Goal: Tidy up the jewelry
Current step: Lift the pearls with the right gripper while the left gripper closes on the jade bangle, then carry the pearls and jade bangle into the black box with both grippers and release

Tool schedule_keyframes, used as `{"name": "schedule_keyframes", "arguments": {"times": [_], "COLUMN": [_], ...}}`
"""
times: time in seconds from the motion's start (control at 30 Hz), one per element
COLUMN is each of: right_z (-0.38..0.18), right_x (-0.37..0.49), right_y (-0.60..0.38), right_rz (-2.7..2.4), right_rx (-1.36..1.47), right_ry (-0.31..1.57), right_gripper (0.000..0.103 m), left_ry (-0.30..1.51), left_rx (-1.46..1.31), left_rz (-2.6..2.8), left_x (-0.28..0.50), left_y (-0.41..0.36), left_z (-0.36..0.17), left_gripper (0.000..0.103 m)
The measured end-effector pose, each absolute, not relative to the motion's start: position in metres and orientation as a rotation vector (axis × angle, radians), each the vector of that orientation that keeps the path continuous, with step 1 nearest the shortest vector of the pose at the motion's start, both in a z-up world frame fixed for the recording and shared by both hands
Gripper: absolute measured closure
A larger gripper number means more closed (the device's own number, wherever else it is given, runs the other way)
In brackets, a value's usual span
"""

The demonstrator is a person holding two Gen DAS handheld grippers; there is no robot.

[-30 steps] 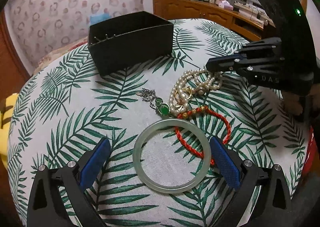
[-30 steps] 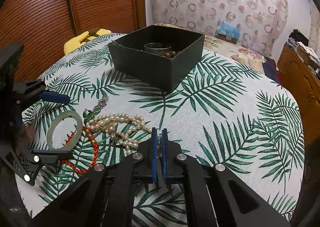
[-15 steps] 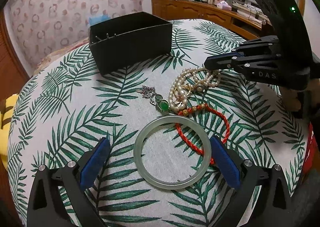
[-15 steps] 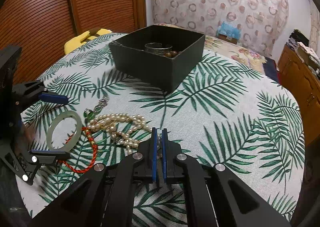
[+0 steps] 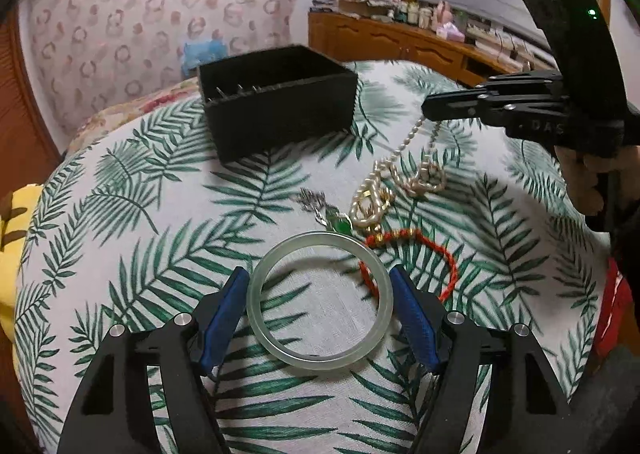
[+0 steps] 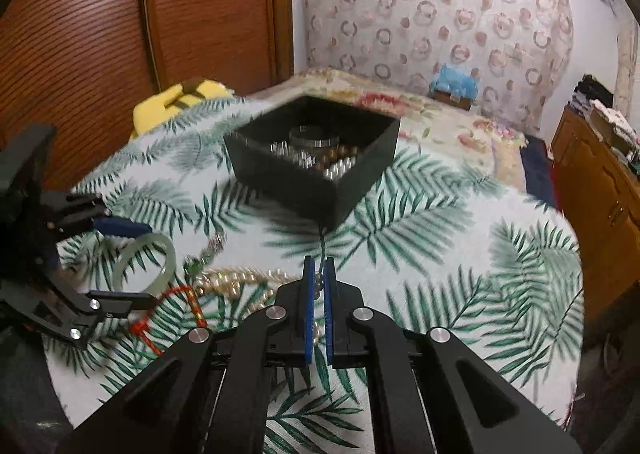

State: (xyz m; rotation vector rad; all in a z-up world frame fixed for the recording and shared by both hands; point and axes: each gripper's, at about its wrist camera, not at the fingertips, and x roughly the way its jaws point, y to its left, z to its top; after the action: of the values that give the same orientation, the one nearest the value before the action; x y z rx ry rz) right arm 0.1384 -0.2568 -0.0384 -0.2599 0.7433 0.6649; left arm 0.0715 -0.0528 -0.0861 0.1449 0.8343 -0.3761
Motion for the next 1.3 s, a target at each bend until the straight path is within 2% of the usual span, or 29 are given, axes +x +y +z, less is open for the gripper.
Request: {"name": "schedule_keyframes", "arguments": {"times": [0.63, 1.3], "right_z": [0.066, 0.145], "right_x": [0.149, 0.183], "right_y": [-0.25, -0.229], "right_rz": [0.648, 0.612], "right_rx": [-0.264, -0.27], "right_ry": [0.546, 0.409], "right_gripper": [0.098, 0.098], "left_ry": [0.679, 0.616], "left_rx": [0.072, 0.091], "left_rz": [-0.32, -0.284], "left_x": [0.099, 0.14], "left_y": [-0.026, -0.02], "left_z": [-0.035, -0.006], "left_gripper": [0.034, 0.034]}}
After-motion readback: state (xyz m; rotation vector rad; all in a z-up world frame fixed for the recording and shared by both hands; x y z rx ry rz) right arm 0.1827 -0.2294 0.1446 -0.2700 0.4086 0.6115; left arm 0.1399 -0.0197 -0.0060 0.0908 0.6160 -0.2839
